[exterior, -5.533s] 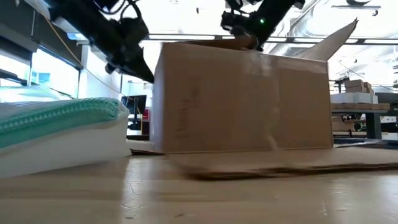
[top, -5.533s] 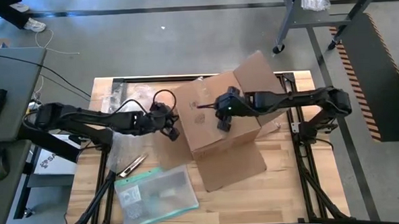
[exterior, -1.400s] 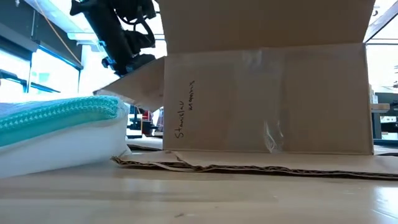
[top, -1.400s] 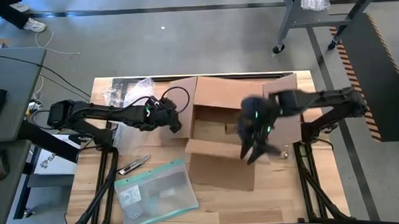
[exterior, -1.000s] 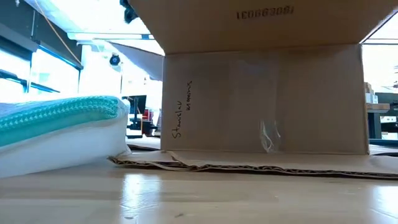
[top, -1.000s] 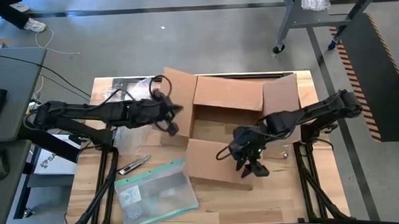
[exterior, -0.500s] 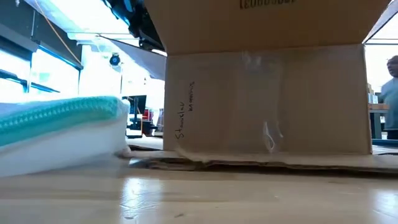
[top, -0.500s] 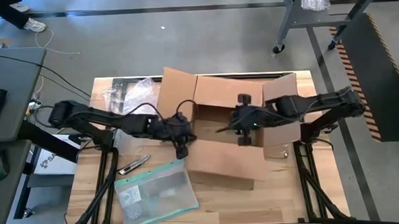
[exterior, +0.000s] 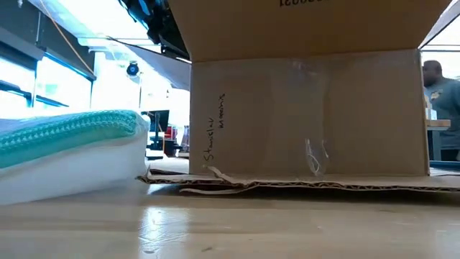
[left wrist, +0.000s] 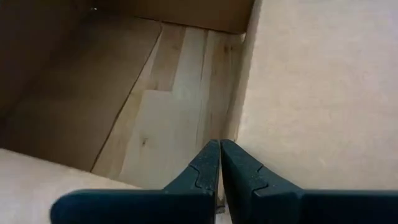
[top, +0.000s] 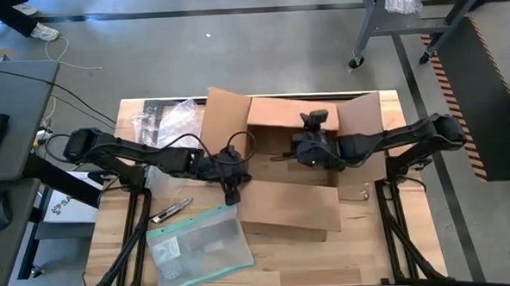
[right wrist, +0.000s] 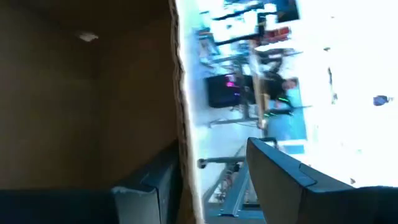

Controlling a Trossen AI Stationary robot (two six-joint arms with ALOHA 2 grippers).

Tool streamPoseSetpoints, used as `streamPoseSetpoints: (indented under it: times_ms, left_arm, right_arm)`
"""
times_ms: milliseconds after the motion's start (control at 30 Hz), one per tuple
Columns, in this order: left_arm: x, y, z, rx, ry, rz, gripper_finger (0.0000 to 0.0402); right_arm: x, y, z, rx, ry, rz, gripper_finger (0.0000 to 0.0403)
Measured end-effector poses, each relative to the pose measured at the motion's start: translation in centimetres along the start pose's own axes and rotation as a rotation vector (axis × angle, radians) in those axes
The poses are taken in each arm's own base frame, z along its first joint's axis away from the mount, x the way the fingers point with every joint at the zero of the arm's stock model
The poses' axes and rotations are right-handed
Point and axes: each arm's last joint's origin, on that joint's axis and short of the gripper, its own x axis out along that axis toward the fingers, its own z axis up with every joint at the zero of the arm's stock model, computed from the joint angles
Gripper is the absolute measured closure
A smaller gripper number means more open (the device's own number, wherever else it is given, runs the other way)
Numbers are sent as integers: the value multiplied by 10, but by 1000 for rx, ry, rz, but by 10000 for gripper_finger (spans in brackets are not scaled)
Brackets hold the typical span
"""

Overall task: Unpack boxes
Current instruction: Break down cardboard box until it is fully flat

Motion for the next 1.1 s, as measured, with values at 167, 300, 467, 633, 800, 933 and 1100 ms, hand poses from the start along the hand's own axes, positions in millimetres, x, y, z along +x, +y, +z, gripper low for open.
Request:
streamPoseSetpoints:
  times_ms: [167,300,467,633,800,933,1100]
  left_arm:
    - [0,0,-1,2,14,-20,402]
    - [0,-2,-4,8,39,-23,402]
    - [0,-5,-6,15,47,-13,402]
    - [-5,-7,-8,32,53,46,401]
    - [-24,-5,-6,3,0,118,401]
    - [-54,-4,3,32,-101,179,402]
    - [-97,-8,21,104,-273,166,402]
  right_arm:
    - [12,-50,11,186,20,-51,247]
    - [38,-104,0,368,31,-24,247]
    - [89,-142,-39,555,44,137,247]
    - [137,-132,-91,706,176,258,247]
    - [144,-130,-107,736,214,253,247]
    - [130,-135,-101,723,163,246,247]
    - [88,-159,-94,761,21,180,247]
